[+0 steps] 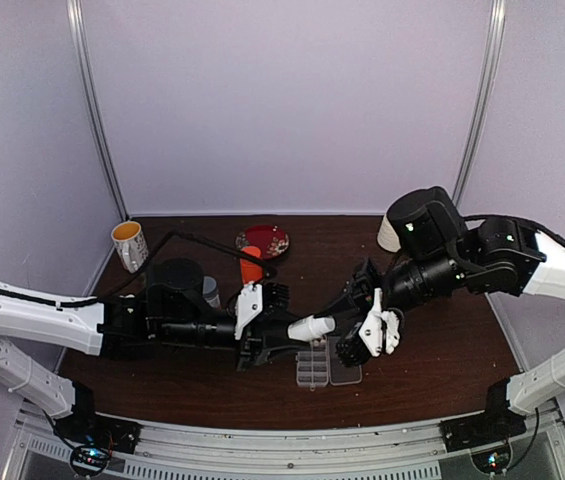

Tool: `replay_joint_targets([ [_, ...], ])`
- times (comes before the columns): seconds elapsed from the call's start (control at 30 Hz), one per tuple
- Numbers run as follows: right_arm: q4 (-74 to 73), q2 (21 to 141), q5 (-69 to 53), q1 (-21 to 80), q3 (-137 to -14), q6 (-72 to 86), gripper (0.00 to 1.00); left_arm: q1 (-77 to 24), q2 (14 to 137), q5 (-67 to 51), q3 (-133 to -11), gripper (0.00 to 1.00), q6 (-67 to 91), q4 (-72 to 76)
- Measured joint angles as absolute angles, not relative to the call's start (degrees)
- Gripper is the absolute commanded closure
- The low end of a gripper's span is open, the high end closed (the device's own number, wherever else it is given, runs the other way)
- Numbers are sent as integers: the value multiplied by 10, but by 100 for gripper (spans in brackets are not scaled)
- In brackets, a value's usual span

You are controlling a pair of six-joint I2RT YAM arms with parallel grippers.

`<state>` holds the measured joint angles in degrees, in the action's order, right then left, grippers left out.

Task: Sort the pills into containers
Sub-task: Unscrew the lid of the pill bottle, then place the lid of the pill bottle at the center of the board.

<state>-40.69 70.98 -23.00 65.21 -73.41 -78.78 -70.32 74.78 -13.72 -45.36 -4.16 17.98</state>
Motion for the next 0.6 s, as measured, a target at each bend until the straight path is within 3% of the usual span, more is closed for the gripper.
replay_joint_targets([
  [0.3,-323,668,-220,632,-686,-882,100,-700,748,-132,-429,86,4,257],
  [0.6,-322,629,-254,616,-686,-875,100,-699,753,-157,-398,86,46,300],
])
